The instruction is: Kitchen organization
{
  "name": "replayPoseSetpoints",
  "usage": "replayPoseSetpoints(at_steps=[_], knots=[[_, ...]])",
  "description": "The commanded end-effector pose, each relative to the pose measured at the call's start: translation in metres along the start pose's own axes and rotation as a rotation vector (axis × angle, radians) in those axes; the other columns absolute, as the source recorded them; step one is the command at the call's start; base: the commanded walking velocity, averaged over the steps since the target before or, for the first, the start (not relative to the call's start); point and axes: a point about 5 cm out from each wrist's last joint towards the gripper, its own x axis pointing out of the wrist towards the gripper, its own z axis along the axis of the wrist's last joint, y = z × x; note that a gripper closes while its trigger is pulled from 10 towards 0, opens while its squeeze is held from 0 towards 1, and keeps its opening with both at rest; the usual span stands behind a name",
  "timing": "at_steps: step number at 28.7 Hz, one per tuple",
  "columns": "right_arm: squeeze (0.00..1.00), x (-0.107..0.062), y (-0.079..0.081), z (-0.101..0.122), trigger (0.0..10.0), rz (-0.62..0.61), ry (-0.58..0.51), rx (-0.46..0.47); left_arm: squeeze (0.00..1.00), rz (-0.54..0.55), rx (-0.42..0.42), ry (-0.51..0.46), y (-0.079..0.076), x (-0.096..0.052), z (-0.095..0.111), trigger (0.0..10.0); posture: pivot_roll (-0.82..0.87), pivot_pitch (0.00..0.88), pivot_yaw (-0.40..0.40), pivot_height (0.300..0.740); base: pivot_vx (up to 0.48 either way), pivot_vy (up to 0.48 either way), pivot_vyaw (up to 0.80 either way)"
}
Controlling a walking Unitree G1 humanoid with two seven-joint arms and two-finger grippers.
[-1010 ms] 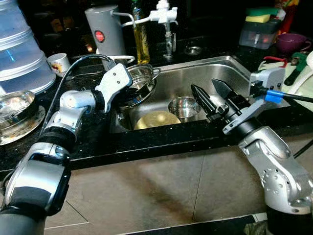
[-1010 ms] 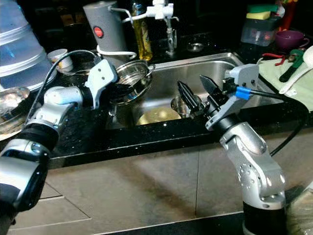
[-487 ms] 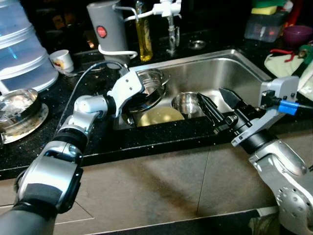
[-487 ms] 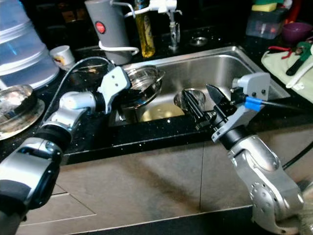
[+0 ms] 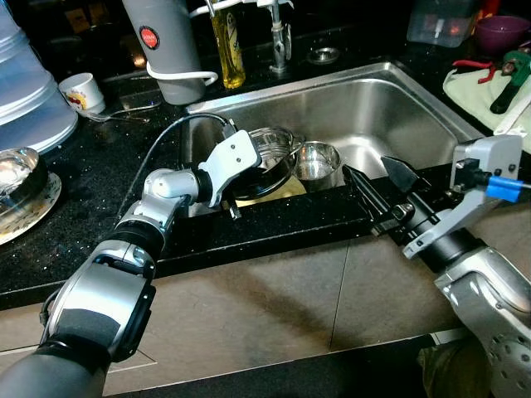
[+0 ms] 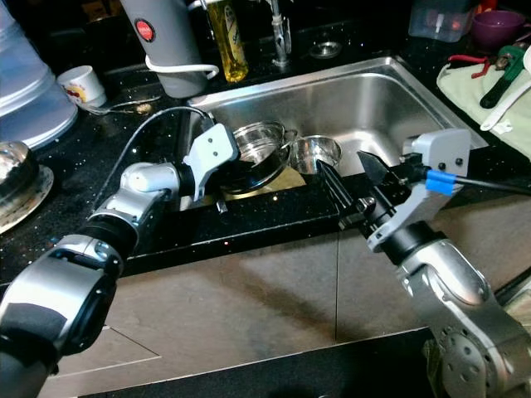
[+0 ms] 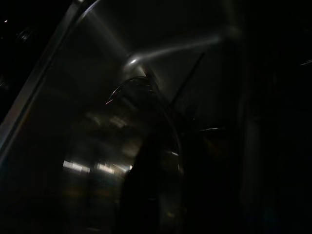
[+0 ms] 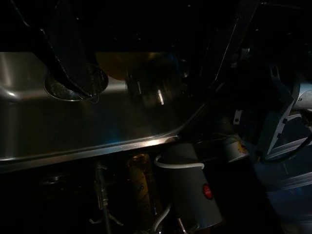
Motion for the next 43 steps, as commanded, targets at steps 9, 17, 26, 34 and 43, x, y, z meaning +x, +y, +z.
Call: replayPoseSetpoints(at_steps=[9, 17, 26, 34, 43], knots=[[0.0, 0.001, 0.008, 0.0, 10.0, 0.024, 0.019, 0.018, 1.0, 0.044, 0.004, -0.003, 0.007, -0.004, 0.001, 10.0, -0.28, 0.142, 0.14, 0.74, 0.0, 0.0, 0.0], [0.0, 0.01, 0.008, -0.002, 10.0, 0.032, -0.015, 0.056, 0.0, 0.166, 0.038, -0.185, 0.035, -0.014, 0.035, 10.0, -0.24, 0.091, 0.143, 0.74, 0.0, 0.0, 0.0], [0.0, 0.025, 0.011, -0.02, 10.0, 0.081, -0.057, 0.188, 0.0, 0.255, -0.037, -0.38, 0.018, -0.032, 0.056, 10.0, -0.16, 0.021, 0.109, 0.74, 0.0, 0.0, 0.0], [0.0, 0.04, -0.001, -0.051, 10.0, 0.063, -0.048, 0.242, 0.0, 0.437, -0.182, -0.373, -0.02, -0.058, 0.05, 10.0, -0.08, 0.0, 0.071, 0.74, 0.0, 0.0, 0.0], [0.0, 0.039, -0.008, -0.092, 10.0, 0.011, 0.034, 0.226, 0.0, 0.637, -0.358, -0.184, -0.077, -0.083, 0.007, 10.0, -0.06, 0.0, 0.061, 0.74, 0.0, 0.0, 0.0]])
